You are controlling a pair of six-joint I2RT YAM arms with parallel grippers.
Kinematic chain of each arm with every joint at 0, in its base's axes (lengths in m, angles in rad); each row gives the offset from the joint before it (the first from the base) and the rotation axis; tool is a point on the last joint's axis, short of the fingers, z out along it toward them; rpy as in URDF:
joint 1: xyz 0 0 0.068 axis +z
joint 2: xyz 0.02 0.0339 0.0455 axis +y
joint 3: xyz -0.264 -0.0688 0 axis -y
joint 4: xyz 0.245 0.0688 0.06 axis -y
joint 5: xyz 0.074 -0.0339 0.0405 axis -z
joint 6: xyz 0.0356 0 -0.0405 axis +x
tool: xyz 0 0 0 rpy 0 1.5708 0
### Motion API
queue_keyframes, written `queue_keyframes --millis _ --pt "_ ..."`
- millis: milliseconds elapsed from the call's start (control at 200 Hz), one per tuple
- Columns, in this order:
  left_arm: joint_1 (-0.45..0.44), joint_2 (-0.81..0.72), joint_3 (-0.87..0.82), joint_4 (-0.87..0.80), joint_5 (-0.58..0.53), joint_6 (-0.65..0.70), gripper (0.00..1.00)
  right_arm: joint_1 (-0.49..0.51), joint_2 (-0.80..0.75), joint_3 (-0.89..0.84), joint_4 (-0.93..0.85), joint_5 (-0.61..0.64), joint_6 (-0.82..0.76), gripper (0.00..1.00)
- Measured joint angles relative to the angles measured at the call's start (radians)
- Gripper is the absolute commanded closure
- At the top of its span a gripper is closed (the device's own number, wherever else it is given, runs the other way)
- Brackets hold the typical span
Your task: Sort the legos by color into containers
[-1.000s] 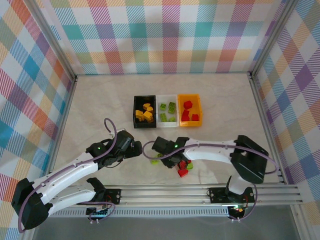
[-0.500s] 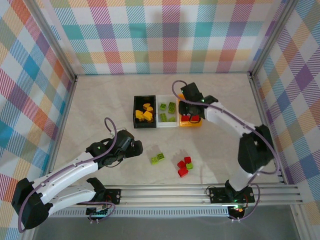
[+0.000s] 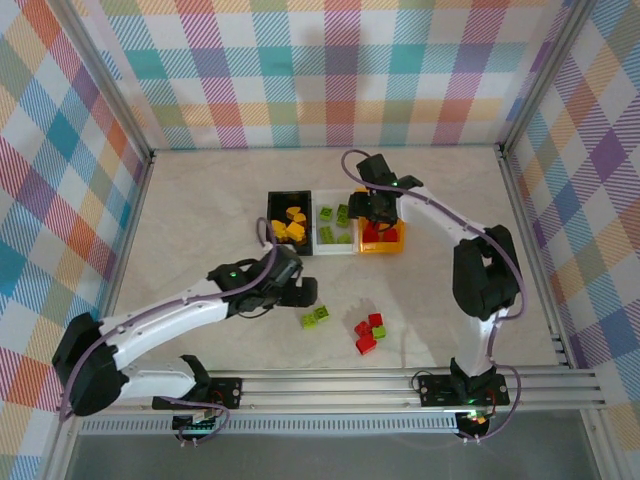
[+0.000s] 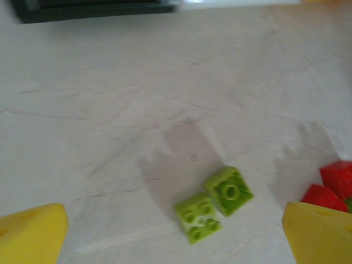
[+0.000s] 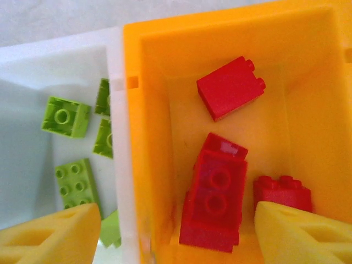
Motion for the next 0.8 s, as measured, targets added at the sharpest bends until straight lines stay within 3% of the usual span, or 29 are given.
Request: queue_keyframes --millis 220,415,800 --pt "-0.189 0.222 0.097 0.074 0.049 0.119 0.06 -0.002 -0.223 -0.199 0.024 -0.005 0.016 0.22" --pt "-0.337 0.394 0.19 0.094 0.077 0.224 0.13 -0.02 -0.275 -0.331 0.036 -0.01 0.031 0.21" --pt "-0.443 0.579 0.328 0.083 0.079 0.331 0.46 -0.048 -0.318 -0.37 0.053 -0.013 0.045 0.2"
